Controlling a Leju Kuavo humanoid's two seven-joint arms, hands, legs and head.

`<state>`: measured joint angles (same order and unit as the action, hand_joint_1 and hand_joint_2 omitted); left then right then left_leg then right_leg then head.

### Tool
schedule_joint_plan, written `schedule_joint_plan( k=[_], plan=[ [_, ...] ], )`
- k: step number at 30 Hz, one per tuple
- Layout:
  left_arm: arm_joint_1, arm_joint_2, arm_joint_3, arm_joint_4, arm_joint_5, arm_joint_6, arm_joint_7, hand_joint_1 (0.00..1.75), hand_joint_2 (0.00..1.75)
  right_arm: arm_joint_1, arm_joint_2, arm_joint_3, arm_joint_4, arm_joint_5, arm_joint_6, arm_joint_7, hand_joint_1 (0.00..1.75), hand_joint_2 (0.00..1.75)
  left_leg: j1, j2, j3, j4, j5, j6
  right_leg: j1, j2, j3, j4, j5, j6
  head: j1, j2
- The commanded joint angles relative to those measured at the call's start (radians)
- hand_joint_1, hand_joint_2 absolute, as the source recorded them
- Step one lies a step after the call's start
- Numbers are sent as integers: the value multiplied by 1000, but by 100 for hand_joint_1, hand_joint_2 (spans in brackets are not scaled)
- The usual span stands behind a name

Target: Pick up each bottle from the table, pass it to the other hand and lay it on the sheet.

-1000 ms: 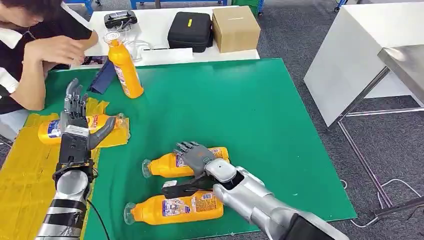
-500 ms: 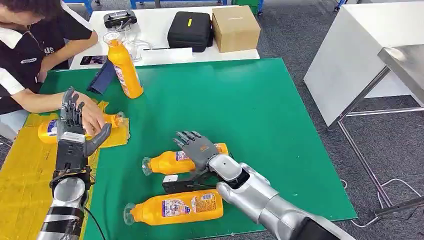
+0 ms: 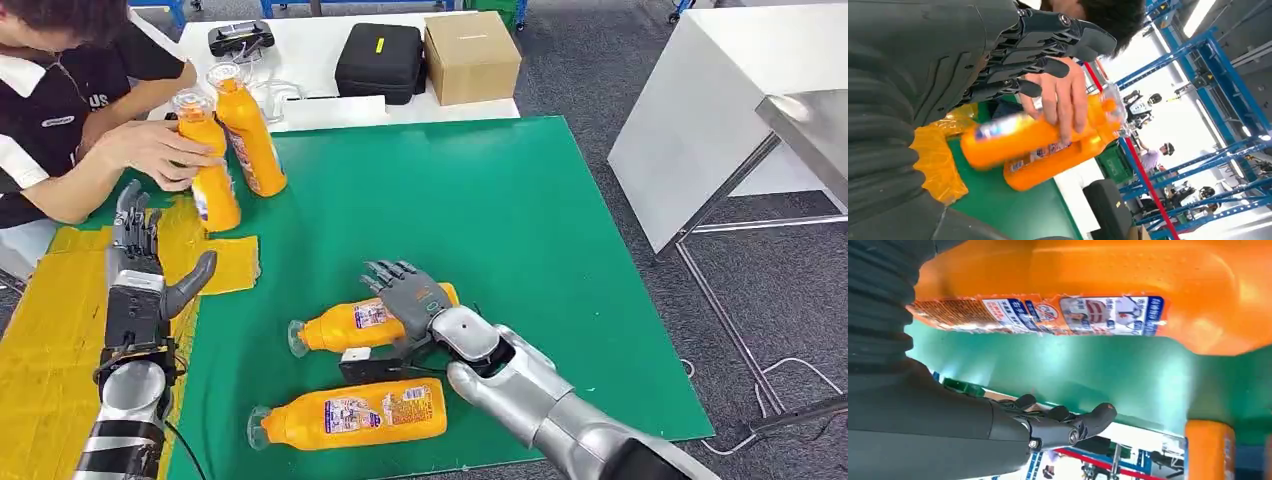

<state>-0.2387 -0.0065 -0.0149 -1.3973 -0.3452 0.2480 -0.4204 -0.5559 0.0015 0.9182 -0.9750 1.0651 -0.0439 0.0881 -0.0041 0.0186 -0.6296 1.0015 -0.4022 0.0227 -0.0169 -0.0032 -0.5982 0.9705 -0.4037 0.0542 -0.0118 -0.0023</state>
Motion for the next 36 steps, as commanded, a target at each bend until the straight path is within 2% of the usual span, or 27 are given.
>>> schedule_joint_plan(
  k=[1, 13, 18, 19, 20, 21, 22, 23, 25, 27, 29, 31, 32, 34, 35, 36],
  plan=[
    [-20, -2, 16, 23, 3, -8, 4, 0, 175, -45, -9, 26, 81, 11, 28, 5, 0, 175, 1, -1, 4, 1, -2, -2, 1, 0, 4, 0, -2, -2, 0, 0],
    [-40, -6, -7, 56, 4, -10, 10, 0, 175, -90, 55, 54, 317, 44, 60, 15, 0, 175, 1, -2, 4, 0, -2, -2, 1, 0, 4, 0, -1, -2, 0, 0],
    [-47, -6, -9, 65, 5, -11, 11, 0, 175, -93, 66, 60, 346, 43, 71, 4, 0, 175, 1, -1, 4, 0, -1, -1, 1, 0, 3, 0, -1, -2, 0, 0],
    [-52, -7, -12, 70, 6, -12, 11, 0, 175, -98, 74, 66, 364, 40, 85, -9, 7, 175, 2, -2, 6, 0, -2, -2, 2, -1, 6, 0, -2, -3, 0, 0],
    [-54, -8, -13, 72, 7, -12, 11, 0, 175, -100, 78, 68, 371, 37, 89, -16, 26, 175, 1, -2, 4, 0, -1, -1, 1, -1, 4, 0, -1, -2, 0, 0],
    [-56, -8, -17, 74, 9, -12, 10, 0, 175, -103, 83, 71, 384, 32, 90, -27, 110, 175, 1, -2, 4, 0, 0, -1, 1, -1, 3, -1, -1, -2, 0, 0],
    [-58, -6, -21, 75, 12, -12, 10, 0, 175, -104, 86, 71, 391, 27, 86, -32, 138, 175, 2, -2, 5, 0, -1, -2, 1, -1, 5, 0, -1, -2, 0, 0],
    [-58, -6, -21, 75, 12, -12, 10, 0, 175, -104, 86, 71, 391, 27, 86, -32, 138, 175, 1, -2, 4, 0, 0, -1, 1, -1, 4, 0, -1, -2, 0, 0],
    [-59, -6, -22, 75, 12, -12, 10, 0, 175, -104, 87, 71, 392, 26, 85, -32, 157, 175, 2, -2, 5, 0, 0, -2, 1, -1, 4, -1, -1, -2, 0, 0],
    [-57, -4, -23, 74, 13, -12, 10, 0, 175, -102, 88, 64, 390, 20, 71, -30, 155, 175, 2, -3, 6, 0, -1, -2, 2, -2, 5, 0, -1, -3, 0, 0],
    [-56, -4, -25, 71, 13, -13, 10, 0, 175, -103, 89, 60, 386, 17, 61, -28, 166, 175, 1, -1, 4, 0, 0, -2, 1, -1, 3, -1, 0, -2, 0, 0],
    [-54, -4, -25, 69, 13, -13, 10, 0, 175, -102, 89, 55, 379, 13, 53, -28, 155, 175, 1, -1, 4, 0, 0, -2, 1, -1, 3, -1, 1, -4, 0, 0],
    [-53, -3, -26, 66, 13, -14, 10, 0, 175, -102, 88, 52, 372, 11, 50, -27, 155, 175, 2, -2, 6, 0, -1, -2, 1, -1, 5, 0, 0, -5, 0, 0],
    [-51, -3, -26, 63, 13, -14, 10, 0, 175, -101, 86, 48, 364, 9, 45, -26, 134, 175, 2, -3, 6, 0, -1, -2, 2, -2, 5, 0, 0, -5, 0, 0],
    [-51, -3, -26, 63, 13, -14, 10, 0, 175, -101, 86, 48, 364, 9, 45, -26, 134, 175, 1, -2, 5, 0, 0, -2, 1, -2, 5, 0, 0, -5, 0, 0],
    [-51, -3, -27, 62, 13, -15, 10, 0, 175, -95, 85, 35, 348, 0, 25, -24, 145, 175, 1, -2, 5, 0, 0, -2, 1, -1, 4, 0, 1, -4, 0, 0]
  ],
)
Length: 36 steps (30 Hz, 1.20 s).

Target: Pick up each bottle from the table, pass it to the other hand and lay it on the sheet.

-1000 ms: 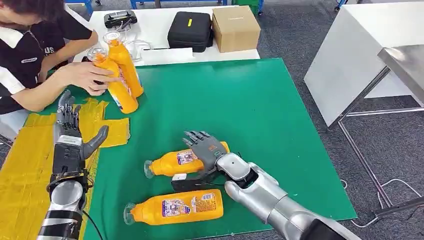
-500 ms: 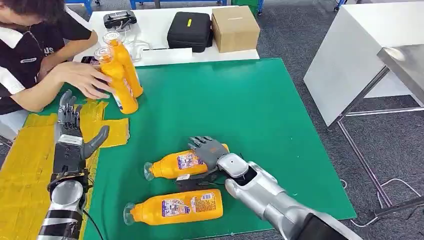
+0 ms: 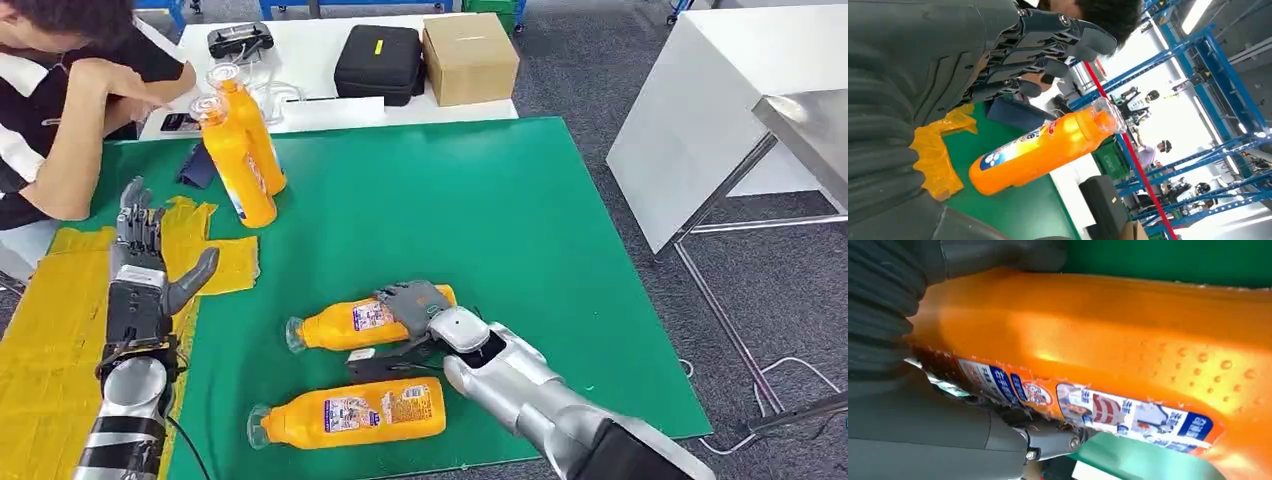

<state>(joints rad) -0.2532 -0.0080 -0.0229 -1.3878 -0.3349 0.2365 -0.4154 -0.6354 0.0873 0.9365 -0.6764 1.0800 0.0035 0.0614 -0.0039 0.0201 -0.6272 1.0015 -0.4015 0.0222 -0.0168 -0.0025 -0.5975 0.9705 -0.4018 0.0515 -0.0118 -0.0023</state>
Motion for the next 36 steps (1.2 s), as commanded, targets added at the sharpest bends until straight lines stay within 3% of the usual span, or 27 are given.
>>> schedule_joint_plan(
  k=[1, 3, 9, 13, 18, 22, 31, 36],
  plan=[
    [-36, -2, -18, 51, 6, -7, 6, 0, 175, -13, -1, 6, 42, -22, -36, 3, 175, 175, 2, -4, 4, 0, -2, -2, 2, -2, 5, 0, -2, -3, 0, 0],
    [-22, 0, -27, 27, 19, -42, 15, 0, 175, 17, -9, -57, -34, -57, -118, 12, 175, 175, 2, -4, 3, 0, -2, -2, 1, -2, 4, 0, -2, -2, 0, 0],
    [-14, -2, -31, 13, 18, -43, 17, 0, 175, 27, -18, -62, -71, -57, -110, 18, 175, 175, 1, -3, 1, 0, -1, -1, 1, -1, 2, 0, -1, -2, 0, 0],
    [18, 5, -99, -22, 1, -129, 58, 0, 175, 180, 0, -257, -312, -169, -316, -25, 175, 175, 2, -4, 2, 1, -2, -1, 1, -3, 3, 0, -3, -2, 0, 0],
    [62, 2, -223, -58, -29, -189, 97, 0, 175, 356, 36, -436, -560, -321, -451, -146, 175, 175, 1, -5, 0, 0, -2, -1, 1, -4, 2, -1, -3, -2, 0, 0],
    [59, 9, -285, -55, -22, -227, 115, 0, 175, 379, 50, -483, -568, -437, -421, -202, 175, 175, 0, -5, -2, 0, -1, -1, 0, -4, 0, 0, -2, -2, 0, 0],
    [56, 15, -287, -55, -8, -241, 118, 0, 175, 375, 58, -490, -552, -457, -417, -219, 175, 175, 1, -3, -2, 0, -1, -1, 1, -1, -2, 0, -1, -2, 0, 0],
    [42, 19, -331, -48, 46, -291, 128, 0, 175, 381, 85, -523, -495, -655, -297, -282, 175, 175, 1, -3, -2, 0, -1, -1, 1, -2, -1, -1, -2, -2, 0, 0]
  ],
)
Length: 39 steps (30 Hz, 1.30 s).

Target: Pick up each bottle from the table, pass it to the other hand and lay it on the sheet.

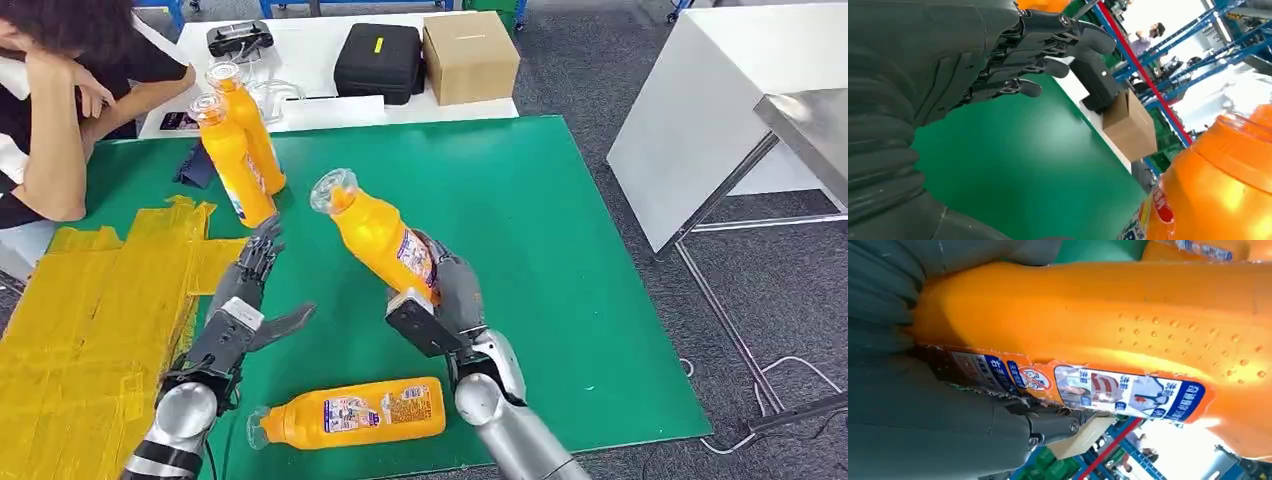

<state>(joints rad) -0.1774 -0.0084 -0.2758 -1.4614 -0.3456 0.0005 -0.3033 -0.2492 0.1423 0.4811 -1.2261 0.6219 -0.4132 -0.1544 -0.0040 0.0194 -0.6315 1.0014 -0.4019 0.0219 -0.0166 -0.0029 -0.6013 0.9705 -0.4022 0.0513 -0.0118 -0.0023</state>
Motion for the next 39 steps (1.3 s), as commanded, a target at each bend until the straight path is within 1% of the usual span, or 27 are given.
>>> schedule_joint_plan(
  k=[1, 2, 3, 4, 5, 7, 10, 12, 13, 14, 16, 17, 18, 19, 20, 21, 22, 25, 27, 28, 30, 31, 33, 34, 37, 38, 39],
  plan=[
    [-37, 18, -81, 27, 60, -56, 16, 0, 175, -8, 31, -66, 67, -203, 124, -67, 175, 175, 1, -3, 4, 0, -2, -1, 1, -2, 5, -1, -2, -2, 0, 0],
    [-42, 16, -85, 29, 77, -64, 18, 0, 175, -16, 33, -56, 90, -206, 131, -71, 175, 175, 1, -2, 2, 0, -1, -1, 1, -1, 3, -1, -1, -1, 0, 0],
    [-45, 18, -88, 30, 94, -74, 21, 0, 175, -23, 38, -41, 109, -209, 145, -77, 175, 175, 2, -3, 5, 0, -2, -2, 1, -2, 6, 0, -3, -2, 0, 0],
    [-50, 21, -92, 31, 101, -80, 22, 0, 175, -28, 42, -26, 122, -208, 155, -79, 175, 175, 1, -2, 3, 0, -1, -1, 1, -1, 3, -1, -1, -2, 0, 0],
    [-52, 21, -94, 33, 117, -90, 24, 0, 175, -32, 48, -10, 133, -208, 163, -81, 175, 175, 1, -2, 4, 0, -2, -1, 1, 0, 4, -1, -2, -2, 0, 0],
    [-57, 25, -99, 38, 202, -149, 31, 0, 175, -49, 56, 32, 167, -212, 177, -84, 175, 175, 2, -1, 5, 1, -3, -2, 1, 1, 5, 0, -2, -3, 0, 0],
    [-75, 28, -108, 43, 250, -172, 31, 0, 175, -64, 73, 93, 197, -212, 203, -118, 175, 175, 1, -1, 2, 0, -1, -1, 1, 1, 2, 0, -1, -2, 0, 0],
    [-85, 29, -99, 60, 356, -228, 55, 0, 175, -70, 80, 137, 207, -191, 198, -142, 175, 175, 2, 0, 5, 1, -3, -2, 1, 2, 4, 1, -2, -3, 0, 0],
    [-88, 31, -98, 64, 367, -233, 56, 0, 175, -71, 80, 151, 209, -180, 196, -149, 175, 175, 2, 0, 3, 0, -2, -2, 1, 2, 3, 0, -1, -2, 0, 0],
    [-96, 34, -99, 75, 377, -235, 57, 0, 175, -70, 82, 176, 213, -158, 183, -162, 175, 175, 2, 0, 5, 1, -3, -2, 2, 2, 4, 0, -2, -3, 0, 0],
    [-100, 34, -99, 78, 378, -235, 58, 0, 175, -66, 86, 181, 214, -155, 177, -163, 175, 175, 1, -1, 2, -1, -1, -1, 1, 0, 2, 0, -1, -1, 0, 0],
    [-104, 31, -99, 86, 392, -241, 59, 0, 175, -68, 85, 192, 217, -147, 173, -168, 175, 175, 2, -1, 5, 0, -2, -2, 2, 1, 5, 0, -2, -2, 0, 0],
    [-111, 34, -105, 94, 410, -251, 61, 0, 175, -73, 82, 215, 224, -128, 162, -177, 175, 175, 1, -1, 3, -1, -1, -1, 1, 0, 3, 0, -1, -2, 0, 0],
    [-118, 34, -112, 102, 415, -251, 61, 0, 175, -74, 84, 230, 231, -111, 146, -182, 175, 175, 2, -2, 5, 0, -3, -2, 2, 0, 5, 0, -2, -3, 0, 0],
    [-122, 34, -117, 106, 418, -250, 61, 0, 175, -75, 86, 238, 236, -105, 138, -185, 175, 175, 1, -2, 3, 0, -1, -1, 1, 0, 3, -1, -1, -2, 0, 0],
    [-127, 33, -124, 113, 421, -249, 62, 0, 175, -75, 90, 250, 239, -92, 121, -189, 175, 175, 2, -2, 5, 0, -2, -2, 2, -1, 5, 0, -2, -3, 0, 0],
    [-129, 32, -127, 116, 423, -248, 63, 0, 175, -76, 91, 256, 241, -87, 114, -190, 175, 175, 1, -2, 3, 0, -1, -1, 1, 0, 3, 0, -1, -2, 0, 0],
    [-129, 32, -127, 116, 423, -248, 63, 0, 175, -76, 91, 256, 241, -87, 114, -190, 175, 175, 2, -2, 5, 0, -2, -2, 1, 0, 4, 0, -2, -3, 0, 0],
    [-129, 32, -127, 116, 423, -248, 63, 0, 175, -76, 91, 256, 241, -87, 114, -190, 175, 175, 1, -2, 2, -1, -1, -1, 1, -1, 2, 0, -1, -2, 0, 0],
    [-129, 32, -127, 116, 423, -248, 63, 0, 175, -76, 91, 256, 241, -87, 114, -190, 175, 175, 2, -3, 4, 0, -2, -2, 1, -1, 5, 0, -2, -3, 0, 0],
    [-129, 32, -127, 116, 423, -248, 63, 0, 175, -76, 91, 256, 241, -87, 114, -190, 175, 175, 1, -2, 2, 0, -1, -1, 1, -1, 2, 0, -1, -2, 0, 0],
    [-129, 32, -127, 116, 423, -248, 63, 0, 175, -76, 91, 256, 241, -87, 114, -190, 175, 175, 2, -3, 5, 0, -2, -2, 1, -1, 5, 0, -3, -3, 0, 0],
    [-129, 32, -127, 116, 423, -248, 63, 0, 175, -76, 91, 256, 241, -87, 114, -190, 175, 175, 1, -2, 2, 0, -1, -1, 1, -1, 2, 0, -2, -2, 0, 0],
    [-129, 32, -127, 116, 423, -248, 63, 0, 175, -76, 91, 256, 241, -87, 114, -190, 175, 175, 2, -3, 4, 0, -2, -2, 1, -1, 4, 0, -2, -3, 0, 0],
    [-129, 32, -127, 116, 423, -248, 63, 0, 175, -76, 91, 256, 241, -87, 114, -190, 175, 175, 1, -2, 1, 0, -1, -1, 1, -1, 1, 0, -1, -2, 0, 0],
    [-129, 32, -127, 116, 423, -248, 63, 0, 175, -76, 91, 256, 241, -87, 114, -190, 175, 175, 2, -3, 3, 0, -2, -2, 1, -1, 4, 0, -2, -2, 0, 0],
    [-129, 32, -127, 116, 423, -248, 63, 0, 175, -76, 91, 256, 241, -87, 114, -190, 175, 175, 2, -2, 2, 0, -1, -1, 1, -1, 2, 0, -2, -2, 0, 0]
  ],
)
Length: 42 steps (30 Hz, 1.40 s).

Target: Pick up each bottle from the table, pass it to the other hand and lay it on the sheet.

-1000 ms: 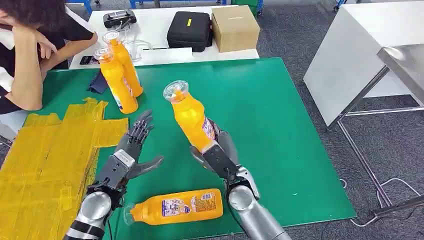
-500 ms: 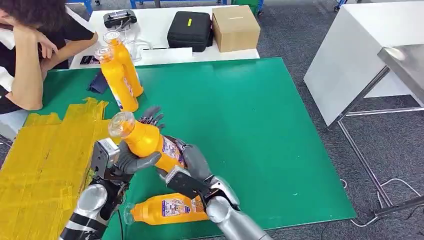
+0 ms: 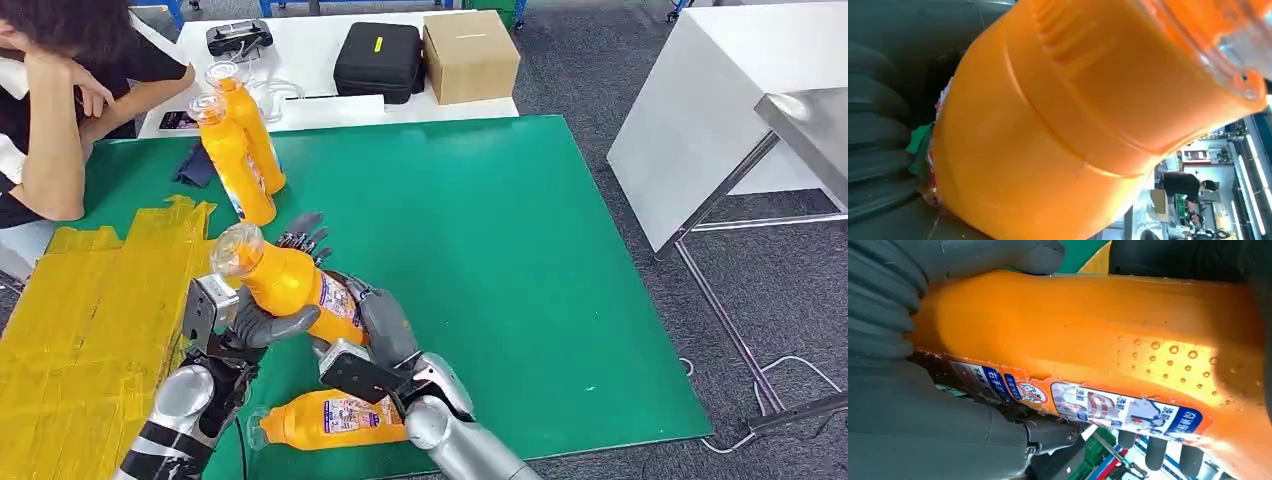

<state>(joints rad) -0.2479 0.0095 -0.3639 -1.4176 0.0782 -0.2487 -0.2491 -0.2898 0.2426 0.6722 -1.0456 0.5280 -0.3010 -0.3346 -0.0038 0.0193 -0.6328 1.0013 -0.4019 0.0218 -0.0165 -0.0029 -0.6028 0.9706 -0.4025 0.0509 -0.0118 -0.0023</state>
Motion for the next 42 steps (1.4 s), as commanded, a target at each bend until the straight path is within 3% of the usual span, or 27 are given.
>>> schedule_joint_plan(
  k=[1, 25, 26, 27, 42],
  plan=[
    [-58, 15, -39, 72, -1, 1, 9, 0, 175, -35, -9, 64, 60, 7, 2, -9, 175, 175, 1, -2, 3, 0, -1, -1, 1, -1, 3, 0, -1, -1, 0, 0],
    [-58, 15, -39, 72, -1, 1, 9, 0, 175, -35, -9, 64, 60, 7, 2, -9, 175, 175, 2, -3, 7, 1, -3, -2, 2, -1, 7, 1, -3, -3, 0, 0],
    [-58, 15, -39, 72, -1, 1, 9, 175, 175, -35, -9, 64, 60, 7, 2, -9, 175, 175, 1, -3, 4, 0, -2, -1, 1, -1, 5, 0, -2, -2, 0, 0],
    [-46, -23, 15, 57, -29, 142, -32, 175, 175, -14, -17, 47, 3, -28, -39, -46, 175, 175, 2, -3, 5, 1, -3, -2, 2, -1, 6, 0, -3, -2, 0, 0],
    [-54, -17, 2, 46, -25, 149, -22, 175, 175, -6, -45, 60, -59, -47, -20, -8, 175, 175, 1, -2, 2, 0, -1, -1, 1, -1, 3, 0, -1, -1, 0, 0]
  ],
)
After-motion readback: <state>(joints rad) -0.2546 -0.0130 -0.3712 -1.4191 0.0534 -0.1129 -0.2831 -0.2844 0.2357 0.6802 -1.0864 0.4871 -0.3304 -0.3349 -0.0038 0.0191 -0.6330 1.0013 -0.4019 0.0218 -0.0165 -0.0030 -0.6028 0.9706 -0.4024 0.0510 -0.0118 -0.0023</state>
